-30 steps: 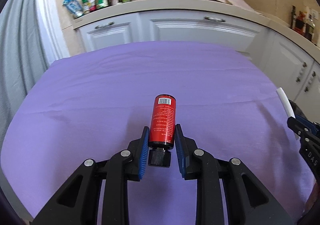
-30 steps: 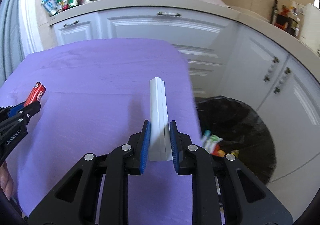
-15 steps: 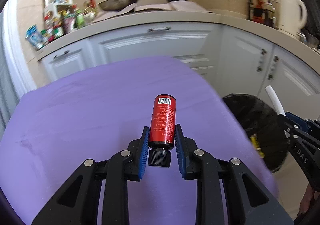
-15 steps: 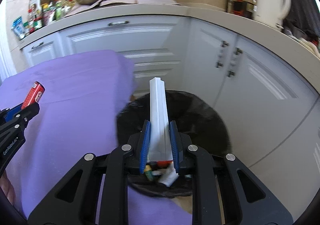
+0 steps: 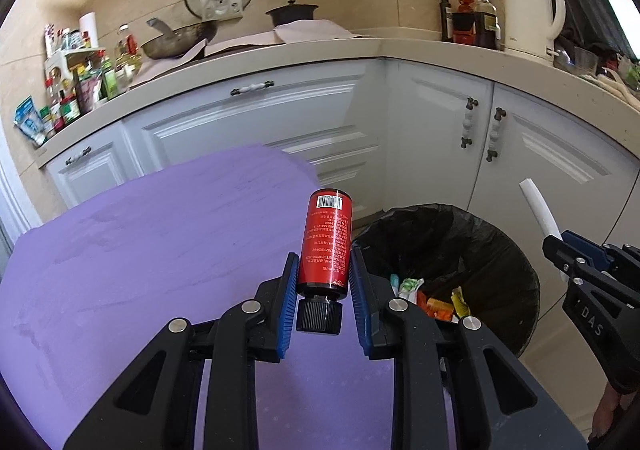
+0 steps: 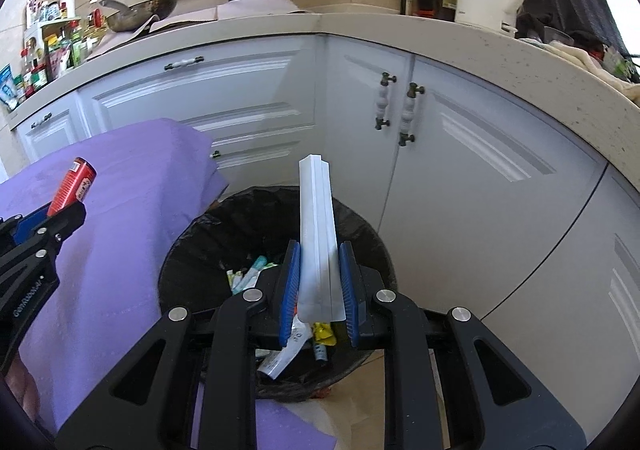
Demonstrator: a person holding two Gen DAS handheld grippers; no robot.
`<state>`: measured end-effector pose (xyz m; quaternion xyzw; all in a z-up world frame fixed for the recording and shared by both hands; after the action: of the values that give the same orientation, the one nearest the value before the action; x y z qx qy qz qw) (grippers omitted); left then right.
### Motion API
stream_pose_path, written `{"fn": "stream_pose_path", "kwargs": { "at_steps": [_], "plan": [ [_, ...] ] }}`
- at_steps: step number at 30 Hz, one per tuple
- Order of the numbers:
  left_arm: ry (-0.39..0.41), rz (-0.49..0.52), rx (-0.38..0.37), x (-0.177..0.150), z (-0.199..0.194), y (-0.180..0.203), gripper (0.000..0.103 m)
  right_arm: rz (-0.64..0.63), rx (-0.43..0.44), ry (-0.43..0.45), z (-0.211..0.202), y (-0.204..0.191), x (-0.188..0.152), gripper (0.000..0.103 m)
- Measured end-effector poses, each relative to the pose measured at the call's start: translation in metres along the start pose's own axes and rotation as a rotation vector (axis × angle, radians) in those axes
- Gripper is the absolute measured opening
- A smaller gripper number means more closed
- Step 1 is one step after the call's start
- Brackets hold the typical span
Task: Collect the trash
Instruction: 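Open both tools over the bin to drop the tube and bottle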
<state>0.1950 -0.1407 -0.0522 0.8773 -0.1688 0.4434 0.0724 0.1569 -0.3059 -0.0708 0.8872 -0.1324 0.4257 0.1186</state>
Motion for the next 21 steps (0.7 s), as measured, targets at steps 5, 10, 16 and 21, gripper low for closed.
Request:
{"fn": "stream_pose_path", "kwargs": {
  "at_steps": [5, 10, 16, 21],
  "plan": [
    [-0.005, 0.011, -0.012, 0.005, 0.012, 0.011, 0.026, 0.009, -0.015, 0.003, 0.006, 0.008, 0.003, 0.02],
    [-0.021, 0.019, -0.015, 0.007, 0.025, 0.021, 0.026, 0.016, -0.022, -0.004, 0.015, 0.013, 0.004, 0.02],
    [-0.034, 0.026, -0.026, 0.01, 0.039, 0.03, 0.026, 0.02, -0.029, -0.005, 0.027, 0.012, 0.009, 0.02],
    [-0.052, 0.023, -0.021, 0.012, 0.052, 0.033, 0.03, 0.045, -0.045, -0.003, 0.039, 0.016, 0.012, 0.038]
  ]
}}
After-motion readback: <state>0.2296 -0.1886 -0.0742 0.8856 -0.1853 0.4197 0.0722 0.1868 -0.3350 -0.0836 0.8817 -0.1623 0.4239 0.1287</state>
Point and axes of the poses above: each gripper's, at about its wrist camera, not at the fingertips, and z roughly the way its jaws point, y to its right, x to its top, the point moved 7 cm from there along z, roughly the way its jaws point, and after that the axes turned 7 degrees about -x, right-handed, at the moved point
